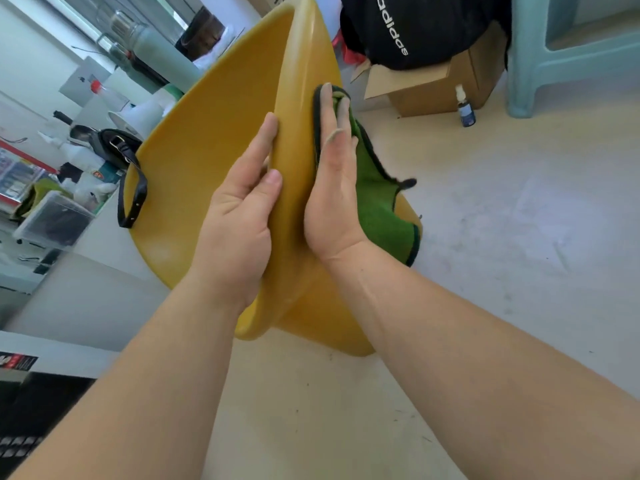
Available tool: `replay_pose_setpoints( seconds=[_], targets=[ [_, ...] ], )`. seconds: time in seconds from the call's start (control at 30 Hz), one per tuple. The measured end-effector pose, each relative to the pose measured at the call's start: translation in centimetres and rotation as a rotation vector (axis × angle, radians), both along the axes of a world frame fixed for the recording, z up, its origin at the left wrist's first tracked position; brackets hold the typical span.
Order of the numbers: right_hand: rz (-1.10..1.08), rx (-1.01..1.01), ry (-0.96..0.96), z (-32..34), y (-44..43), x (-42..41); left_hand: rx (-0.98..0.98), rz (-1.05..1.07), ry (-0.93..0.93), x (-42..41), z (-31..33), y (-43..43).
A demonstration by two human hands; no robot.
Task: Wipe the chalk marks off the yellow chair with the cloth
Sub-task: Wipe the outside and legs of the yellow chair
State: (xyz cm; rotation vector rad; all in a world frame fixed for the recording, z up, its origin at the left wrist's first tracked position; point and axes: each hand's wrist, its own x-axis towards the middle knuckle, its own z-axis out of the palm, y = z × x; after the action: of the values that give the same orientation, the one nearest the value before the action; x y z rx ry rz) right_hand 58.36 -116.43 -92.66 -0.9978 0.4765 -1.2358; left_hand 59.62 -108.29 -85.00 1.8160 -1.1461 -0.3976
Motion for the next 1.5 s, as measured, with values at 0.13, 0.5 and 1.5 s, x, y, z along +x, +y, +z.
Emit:
replay_pose_setpoints(
  seconds=[0.13,0.5,1.5],
  targets=[
    [0.209,0.345,-0.032,-2.9,1.5,1.3,-0.02,0.011,0.016,0.0,-0.2,-0.7],
    [0.319,0.513,-0.019,-2.4,10.7,0.4,0.1,0.008,-0.168,0.2,0.3,0.0],
    [0.123,0.288,-0.158,-5.2,-1.9,3.2,0.133,-0.07,-0.451,0.7,-1.8,-2.7]
  ],
)
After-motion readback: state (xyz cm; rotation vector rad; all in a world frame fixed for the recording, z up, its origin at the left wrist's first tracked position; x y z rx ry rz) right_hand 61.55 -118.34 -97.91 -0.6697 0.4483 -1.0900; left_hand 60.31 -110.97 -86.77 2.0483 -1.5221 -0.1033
